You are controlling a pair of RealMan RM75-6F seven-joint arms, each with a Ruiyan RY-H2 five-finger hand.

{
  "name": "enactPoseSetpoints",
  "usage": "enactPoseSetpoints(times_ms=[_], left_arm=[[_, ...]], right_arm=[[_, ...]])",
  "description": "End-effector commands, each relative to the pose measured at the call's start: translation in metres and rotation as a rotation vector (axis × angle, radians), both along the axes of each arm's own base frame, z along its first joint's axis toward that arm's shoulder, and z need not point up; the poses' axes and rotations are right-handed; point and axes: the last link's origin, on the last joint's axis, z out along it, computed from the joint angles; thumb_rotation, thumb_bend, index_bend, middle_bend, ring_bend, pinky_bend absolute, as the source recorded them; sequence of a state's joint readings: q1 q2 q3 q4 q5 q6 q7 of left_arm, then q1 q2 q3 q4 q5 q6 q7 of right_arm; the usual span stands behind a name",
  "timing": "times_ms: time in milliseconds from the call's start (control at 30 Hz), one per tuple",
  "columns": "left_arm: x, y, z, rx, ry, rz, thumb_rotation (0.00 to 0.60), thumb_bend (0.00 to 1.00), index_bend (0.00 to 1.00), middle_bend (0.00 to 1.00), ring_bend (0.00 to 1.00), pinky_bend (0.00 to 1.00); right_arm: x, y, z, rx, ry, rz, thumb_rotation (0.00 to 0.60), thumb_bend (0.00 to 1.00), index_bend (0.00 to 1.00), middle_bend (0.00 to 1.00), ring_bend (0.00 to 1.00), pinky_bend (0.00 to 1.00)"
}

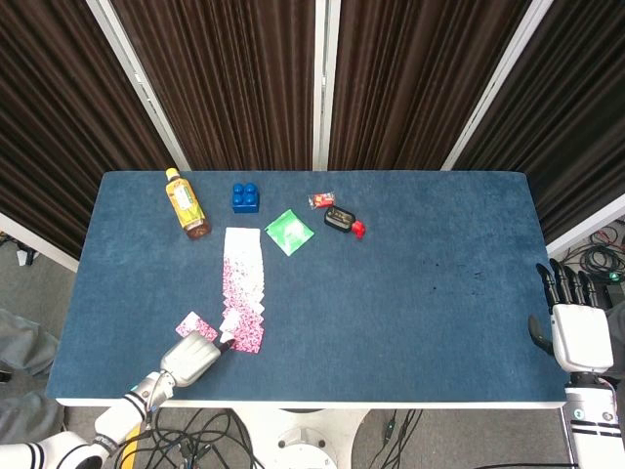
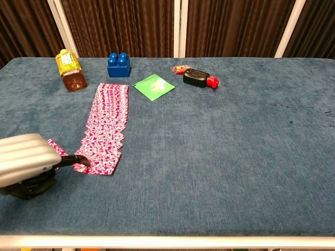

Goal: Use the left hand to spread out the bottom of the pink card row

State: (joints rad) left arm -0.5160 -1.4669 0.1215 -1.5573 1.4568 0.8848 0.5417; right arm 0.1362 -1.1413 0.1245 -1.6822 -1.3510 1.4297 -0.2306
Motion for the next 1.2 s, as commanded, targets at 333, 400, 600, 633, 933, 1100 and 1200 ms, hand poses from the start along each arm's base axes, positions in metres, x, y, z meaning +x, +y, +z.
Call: enactPoseSetpoints(times_ms=[333,400,600,633,933,1100,1200], left_arm=[[0.016,0.002,-0.013,-0.017,-0.025,-0.034,0.6,0.61,0.16,0.83,0.86,0.85],[0.018,0.002,-0.014,-0.022,-0.023,-0.043,0.6,0.61,0.16,0.83,0.86,0.85],[0.028,-0.002,-0.022,-0.051,-0.018,-0.072,0.6,0.61,0.16,0.84,0.86,0.85],[0.03,-0.002,-0.024,-0.054,-0.019,-0.078,0.6,0.61,0.16,0.84,0.86,0.85],[0.05,-0.003,-0.033,-0.071,-0.036,-0.127,0.6,0.61,0.16,0.84,0.87,0.85],[0.058,-0.009,-0.042,-0.101,-0.037,-0.153,0.6,0.61,0.16,0.84,0.87,0.85],[0.062,-0.014,-0.046,-0.117,-0.037,-0.169,0.6,0.61,0.16,0.84,0.87,0.85]], right_arm=[[-0.006,0.0,0.002,-0.005,-0.004,-0.017,0.6,0.33,0.0,0.0,0.0,0.0],[-0.007,0.0,0.002,-0.004,-0.007,-0.019,0.6,0.33,0.0,0.0,0.0,0.0],[-0.009,-0.001,0.0,0.003,-0.013,-0.018,0.6,0.33,0.0,0.0,0.0,0.0],[-0.009,-0.001,0.0,0.003,-0.014,-0.019,0.6,0.33,0.0,0.0,0.0,0.0],[-0.015,-0.001,0.003,-0.005,-0.023,-0.033,0.6,0.33,0.0,0.0,0.0,0.0],[-0.017,-0.001,0.004,-0.005,-0.027,-0.037,0.6,0.33,0.0,0.0,0.0,0.0],[-0.018,-0.001,0.005,-0.01,-0.029,-0.039,0.6,0.33,0.0,0.0,0.0,0.0]])
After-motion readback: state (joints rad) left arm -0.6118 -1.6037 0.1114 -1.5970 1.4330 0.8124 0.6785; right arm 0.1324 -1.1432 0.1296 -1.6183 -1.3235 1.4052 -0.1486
